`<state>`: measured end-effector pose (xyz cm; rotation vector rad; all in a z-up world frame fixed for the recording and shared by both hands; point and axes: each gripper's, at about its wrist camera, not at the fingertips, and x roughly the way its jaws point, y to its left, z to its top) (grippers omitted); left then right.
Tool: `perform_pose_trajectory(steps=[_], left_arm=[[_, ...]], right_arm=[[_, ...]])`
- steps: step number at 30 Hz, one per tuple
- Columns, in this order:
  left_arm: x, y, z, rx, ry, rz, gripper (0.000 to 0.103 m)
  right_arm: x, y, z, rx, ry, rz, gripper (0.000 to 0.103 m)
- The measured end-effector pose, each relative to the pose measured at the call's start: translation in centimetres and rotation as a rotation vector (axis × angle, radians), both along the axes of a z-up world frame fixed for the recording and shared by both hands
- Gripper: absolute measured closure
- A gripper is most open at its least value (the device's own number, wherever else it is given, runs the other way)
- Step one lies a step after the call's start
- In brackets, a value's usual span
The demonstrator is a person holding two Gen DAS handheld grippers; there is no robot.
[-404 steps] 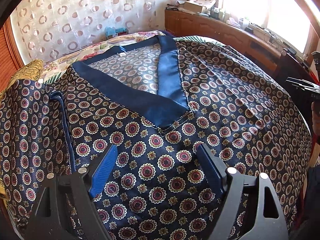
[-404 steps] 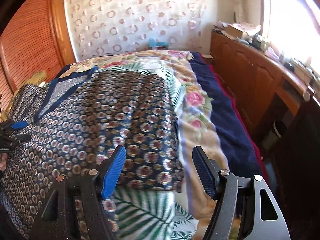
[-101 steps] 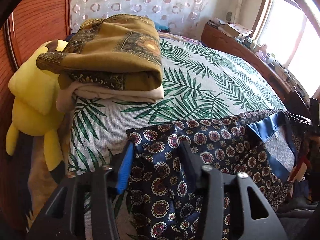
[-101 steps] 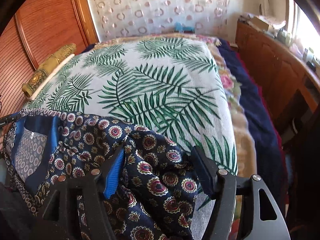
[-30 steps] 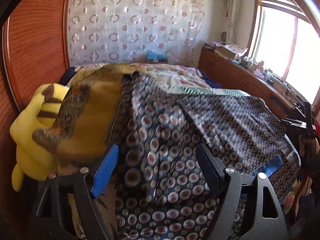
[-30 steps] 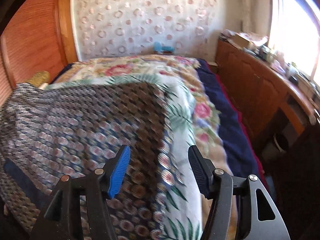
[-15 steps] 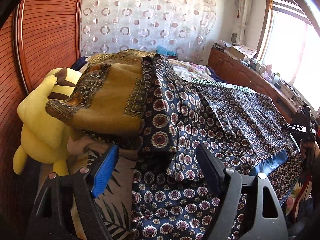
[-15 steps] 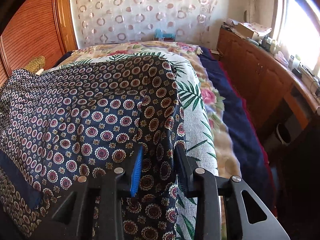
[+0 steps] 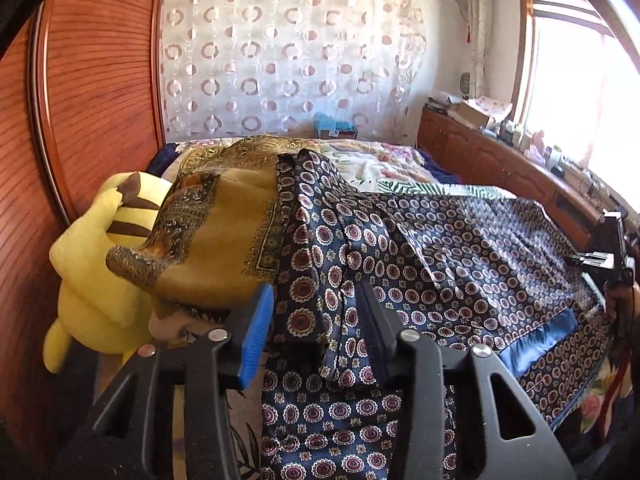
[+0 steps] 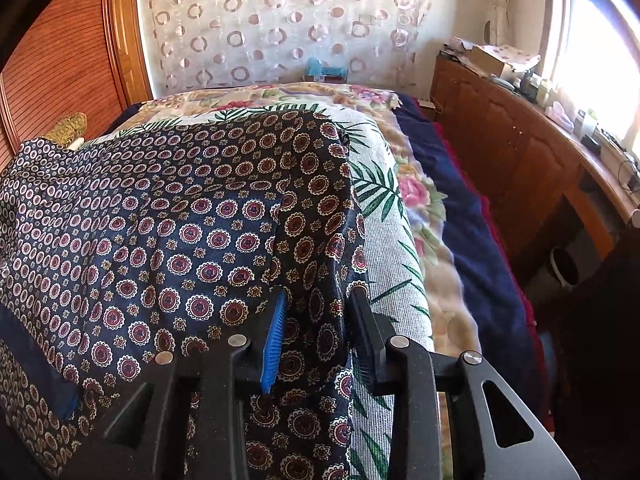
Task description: Fold small clothes
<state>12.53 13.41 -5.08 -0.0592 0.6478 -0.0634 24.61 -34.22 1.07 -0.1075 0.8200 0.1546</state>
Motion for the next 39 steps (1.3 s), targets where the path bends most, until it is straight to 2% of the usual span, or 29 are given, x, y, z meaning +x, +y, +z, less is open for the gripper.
perform_pose_trajectory(steps=[8,9,10,12,14,23,27,39], left_arm=[[1.8,-0.3,-1.7,0.046,0.075,0.021,0.067],[2.0,-0.3,-1.9,0.051,0.081,0.017,0.073],[2.1,-0.4,-2.1,0.06,0.09,0.013,0.076],[2.2,-0.6,-2.2,0.076,0.095,0.009,0.094],[2.1,-0.8,-2.0,0.088,0.083,0.006,0.098],[0.7,-1.9,1.2,0.025,-0.008,-0.028,0.1],[0.5,-2.2,2.0,0.014,-0.023,-0.041,0.1],[1.1,-1.7,-0.6,0.001,0.045,-0.021,0.099]], right_arm=[[0.2,0.1,-0.3,-0.001,0.0,0.0,0.071],[0.1,0.0,-0.3,0.0,0.001,0.0,0.071],[0.1,0.0,-0.3,0.0,0.001,0.0,0.071],[0.1,0.0,-0.3,-0.001,0.0,0.0,0.071],[0.1,0.0,-0.3,-0.001,0.001,0.0,0.071],[0.2,0.0,-0.3,-0.001,0.001,0.001,0.071],[0.2,0.0,-0.3,-0.001,0.001,0.001,0.071],[0.1,0.0,-0.3,-0.002,0.001,0.001,0.071]])
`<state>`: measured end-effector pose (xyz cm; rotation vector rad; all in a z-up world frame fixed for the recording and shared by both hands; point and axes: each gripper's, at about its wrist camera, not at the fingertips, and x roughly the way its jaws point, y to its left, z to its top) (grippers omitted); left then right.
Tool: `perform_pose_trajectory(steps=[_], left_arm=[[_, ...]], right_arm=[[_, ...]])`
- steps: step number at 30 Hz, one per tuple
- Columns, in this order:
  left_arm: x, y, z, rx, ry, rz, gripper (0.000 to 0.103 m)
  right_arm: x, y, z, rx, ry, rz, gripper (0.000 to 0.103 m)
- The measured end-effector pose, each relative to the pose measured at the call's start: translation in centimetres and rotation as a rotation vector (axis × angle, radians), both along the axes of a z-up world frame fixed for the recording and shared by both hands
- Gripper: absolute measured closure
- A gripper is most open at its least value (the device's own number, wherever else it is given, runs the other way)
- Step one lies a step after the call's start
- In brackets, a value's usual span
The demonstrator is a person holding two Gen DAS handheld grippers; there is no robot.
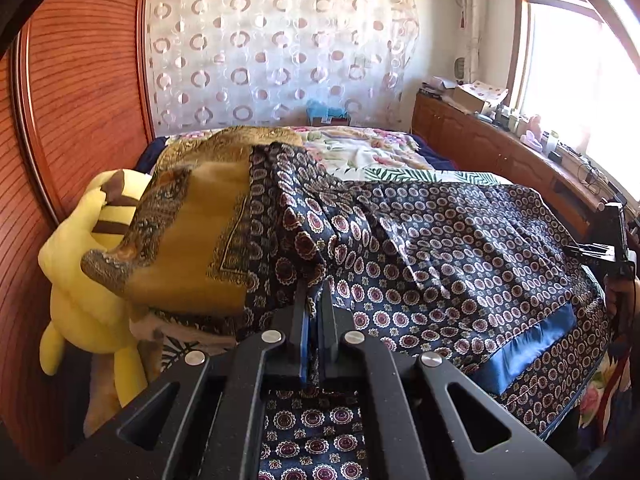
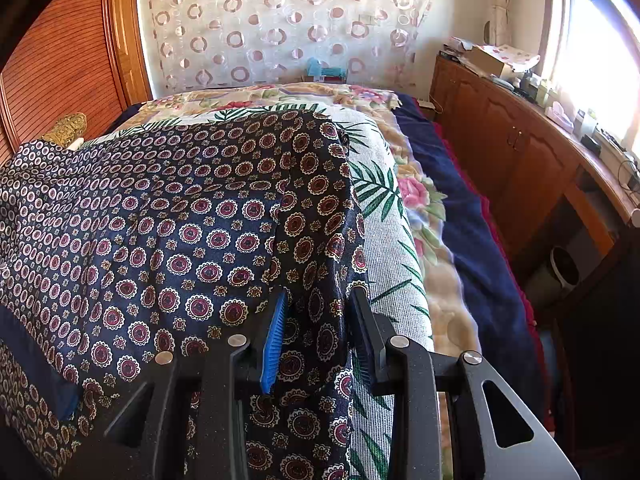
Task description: Fold small clothes
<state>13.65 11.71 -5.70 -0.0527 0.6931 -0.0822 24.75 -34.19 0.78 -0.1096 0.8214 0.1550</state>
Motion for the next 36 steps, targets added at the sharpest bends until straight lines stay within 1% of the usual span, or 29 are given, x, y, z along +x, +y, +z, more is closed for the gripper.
perform_pose_trajectory(steps=[3,4,5,6,9,12,14,16,21,24,27,29,32,34,36], left_arm=[[-0.2,0.0,0.0,0.001,-0.007,0.003,0.1],[-0.2,-0.1,0.2,0.001,-0.013,0.004,0.1],[-0.3,-0.3,0.4,0.0,-0.02,0.002,0.1],[-0.5,-0.4,0.7,-0.002,-0.026,-0.001,0.1],[-0.9,-0.6,1.9,-0.028,-0.053,-0.013,0.1],[-1.5,-0.9,3.3,-0.049,-0.092,-0.02,0.1],[-1.9,-1.0,4.1,-0.056,-0.112,-0.02,0.1],[-2.4,-0.9,4.8,-0.066,-0.131,-0.02,0.1],[-4.1,0.7,5.2,-0.12,-0.148,-0.004,0.1],[-5.3,1.7,4.0,-0.137,-0.132,0.019,0.1],[-6.0,3.1,1.6,-0.155,-0.082,0.058,0.1],[-6.3,4.2,-0.3,-0.175,-0.04,0.087,0.1],[-7.0,5.1,-2.2,-0.191,-0.003,0.115,0.1],[-7.2,5.5,-3.2,-0.18,0.015,0.131,0.1],[-7.2,5.2,-3.7,-0.153,0.028,0.135,0.1]], right_arm=[[0.0,-0.1,0.0,0.005,0.001,0.0,0.071],[0.0,-0.1,0.0,0.012,0.001,-0.001,0.073],[-0.1,-0.2,0.1,0.022,0.0,0.0,0.08],[-0.3,-0.2,0.4,0.042,-0.011,0.022,0.095],[-1.3,0.5,1.4,0.021,-0.053,0.07,0.1],[-2.2,1.1,2.8,0.078,-0.073,0.121,0.101],[-2.8,1.3,3.8,0.104,-0.087,0.137,0.102],[-3.6,1.3,4.8,0.15,-0.1,0.154,0.102],[-5.8,0.7,6.9,0.22,-0.137,0.165,0.102],[-7.5,-0.4,7.5,0.254,-0.144,0.163,0.102],[-9.1,-1.4,7.3,0.271,-0.136,0.152,0.102],[-10.0,-1.8,6.5,0.258,-0.123,0.139,0.102],[-10.6,-2.2,5.4,0.244,-0.092,0.124,0.102],[-11.0,-2.2,4.9,0.212,-0.079,0.115,0.102],[-11.1,-2.0,4.1,0.198,-0.05,0.106,0.102]])
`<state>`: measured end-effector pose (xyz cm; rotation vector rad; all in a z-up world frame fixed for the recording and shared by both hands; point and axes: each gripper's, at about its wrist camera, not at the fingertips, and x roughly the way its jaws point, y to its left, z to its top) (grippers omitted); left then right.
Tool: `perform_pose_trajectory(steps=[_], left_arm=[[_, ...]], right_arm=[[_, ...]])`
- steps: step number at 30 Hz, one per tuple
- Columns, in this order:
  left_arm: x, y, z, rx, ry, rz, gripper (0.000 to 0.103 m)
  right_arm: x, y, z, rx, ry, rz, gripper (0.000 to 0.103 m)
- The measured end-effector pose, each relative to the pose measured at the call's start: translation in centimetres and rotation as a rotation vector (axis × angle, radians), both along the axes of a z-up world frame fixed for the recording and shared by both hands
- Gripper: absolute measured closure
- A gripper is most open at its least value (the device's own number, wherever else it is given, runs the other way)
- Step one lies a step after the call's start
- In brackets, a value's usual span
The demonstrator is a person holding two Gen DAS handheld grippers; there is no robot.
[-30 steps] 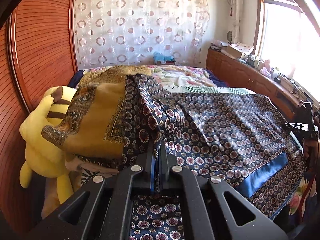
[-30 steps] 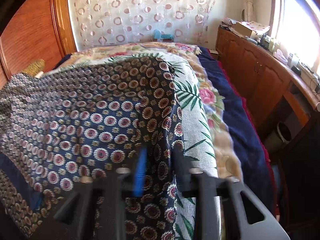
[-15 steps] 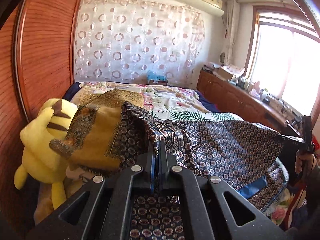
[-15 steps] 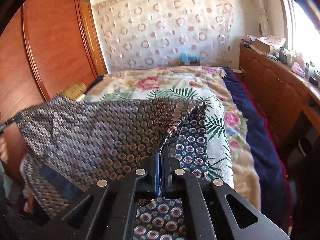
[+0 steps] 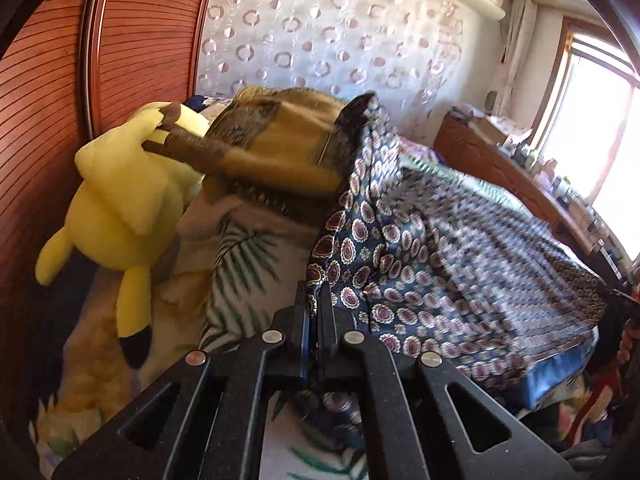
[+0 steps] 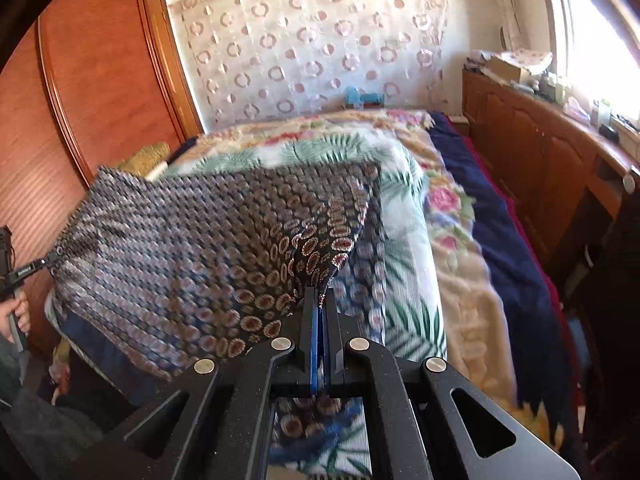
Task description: Fold small clothes
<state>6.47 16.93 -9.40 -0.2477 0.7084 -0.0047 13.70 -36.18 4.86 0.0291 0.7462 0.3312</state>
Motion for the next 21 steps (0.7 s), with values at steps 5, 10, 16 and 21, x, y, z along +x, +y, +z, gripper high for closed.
perform_pose_trajectory(steps=[5,10,16,21], left_arm=[[0.3,-0.5,-0.8,0.039,0.023,-0.004,0.1],[0.3,-0.8,-1.3,0.063,0.038,-0.017,0.099],[-0.2,-0.9,-1.2,0.069,0.034,-0.033,0.095],[-0.3,-0.7,-1.1,0.046,0.034,-0.033,0.046]], right_arm=[[0.8,0.5,-1.0,-0.038,0.039,-0.023,0.102],[1.4,1.3,-1.2,-0.073,0.042,-0.032,0.102],[-0.1,1.8,0.2,-0.108,0.01,-0.038,0.099],[-1.7,2.1,1.3,-0.144,-0.04,-0.06,0.091]])
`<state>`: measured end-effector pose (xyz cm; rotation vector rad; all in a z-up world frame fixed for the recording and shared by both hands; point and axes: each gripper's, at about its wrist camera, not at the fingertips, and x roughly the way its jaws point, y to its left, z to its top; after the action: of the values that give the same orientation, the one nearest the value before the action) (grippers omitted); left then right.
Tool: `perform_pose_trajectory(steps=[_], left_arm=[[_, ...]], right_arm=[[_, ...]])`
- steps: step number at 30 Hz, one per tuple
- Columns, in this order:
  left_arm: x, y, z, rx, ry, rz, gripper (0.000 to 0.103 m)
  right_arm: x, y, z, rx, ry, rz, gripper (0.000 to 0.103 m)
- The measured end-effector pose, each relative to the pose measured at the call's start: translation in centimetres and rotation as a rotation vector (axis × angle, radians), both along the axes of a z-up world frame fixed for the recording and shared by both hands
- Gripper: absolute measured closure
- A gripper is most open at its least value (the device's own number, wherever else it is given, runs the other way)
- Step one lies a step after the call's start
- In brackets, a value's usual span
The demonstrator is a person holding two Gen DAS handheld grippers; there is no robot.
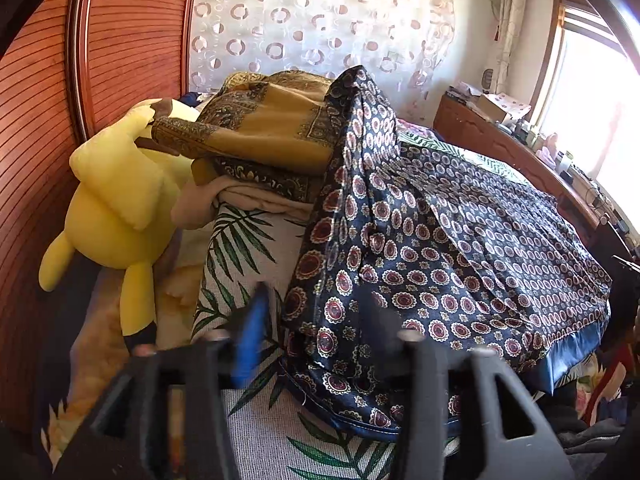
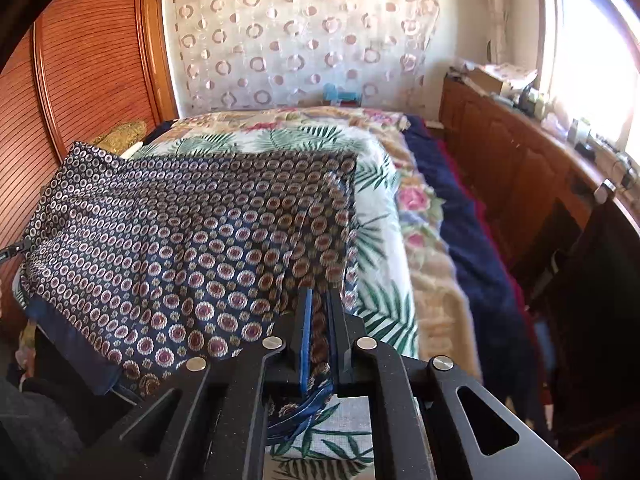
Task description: Fold small clothes
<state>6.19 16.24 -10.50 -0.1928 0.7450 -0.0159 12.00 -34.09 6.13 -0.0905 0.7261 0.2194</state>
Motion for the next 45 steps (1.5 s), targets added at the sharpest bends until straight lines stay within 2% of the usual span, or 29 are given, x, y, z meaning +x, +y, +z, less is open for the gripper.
perform_pose_trajectory(steps=[4,7,10,20,24,27,28,33,37,38,39,40,41,42,44,45], left_arm=[[0.0,-0.1,-0.2,-0.003,0.002,0.005,0.039],[0.1,-0.4,-0.5,0.005,0.011,0.01,0.038],[0.2,-0.6,-0.8,0.008,0.022,0.009,0.038],[0.3,-1.0,-1.5,0.013,0.04,0.013,0.038],[0.3,-1.1,-1.6,0.02,0.038,0.015,0.037],[0.3,-1.1,-1.6,0.02,0.037,0.015,0.037],[0.3,-1.1,-1.6,0.02,0.037,0.015,0.037],[0.3,-1.0,-1.6,0.019,0.034,0.008,0.035],[0.3,-0.9,-1.5,0.008,0.035,0.004,0.035],[0.2,-0.9,-1.5,0.003,0.032,0.0,0.038],[0.1,-0.9,-1.6,0.0,0.028,-0.002,0.049],[0.1,-0.9,-1.6,-0.003,0.026,-0.004,0.055],[0.0,-0.9,-1.6,-0.011,0.024,-0.01,0.066],[0.0,-0.9,-1.7,-0.018,0.023,-0.017,0.071],[-0.1,-0.9,-1.7,-0.03,0.021,-0.026,0.075],[-0.1,-0.9,-1.7,-0.036,0.022,-0.028,0.081]], right_arm=[[-1.2,0.3,1.1,0.007,-0.033,0.006,0.056],[-1.4,1.7,1.2,0.021,-0.039,0.034,0.051],[-1.6,3.6,0.8,0.021,-0.036,0.07,0.047],[-0.2,10.7,-2.2,0.017,0.016,0.192,0.047],[0.9,12.7,-3.3,0.012,0.034,0.228,0.037],[1.3,14.4,-4.1,0.007,0.049,0.259,0.037],[2.5,14.7,-4.9,0.001,0.051,0.261,0.037],[3.4,16.1,-6.9,-0.037,0.082,0.266,0.036],[3.3,16.8,-7.5,-0.048,0.06,0.274,0.028],[3.4,16.9,-7.7,-0.049,0.06,0.276,0.027],[3.6,17.0,-7.8,-0.05,0.059,0.276,0.025],[3.3,16.5,-7.7,-0.046,0.058,0.275,0.024],[2.9,16.2,-7.6,-0.045,0.055,0.275,0.023],[2.9,16.2,-7.7,-0.047,0.052,0.274,0.023],[2.5,15.9,-7.6,-0.044,0.048,0.272,0.022],[2.5,15.9,-7.7,-0.043,0.046,0.272,0.021]])
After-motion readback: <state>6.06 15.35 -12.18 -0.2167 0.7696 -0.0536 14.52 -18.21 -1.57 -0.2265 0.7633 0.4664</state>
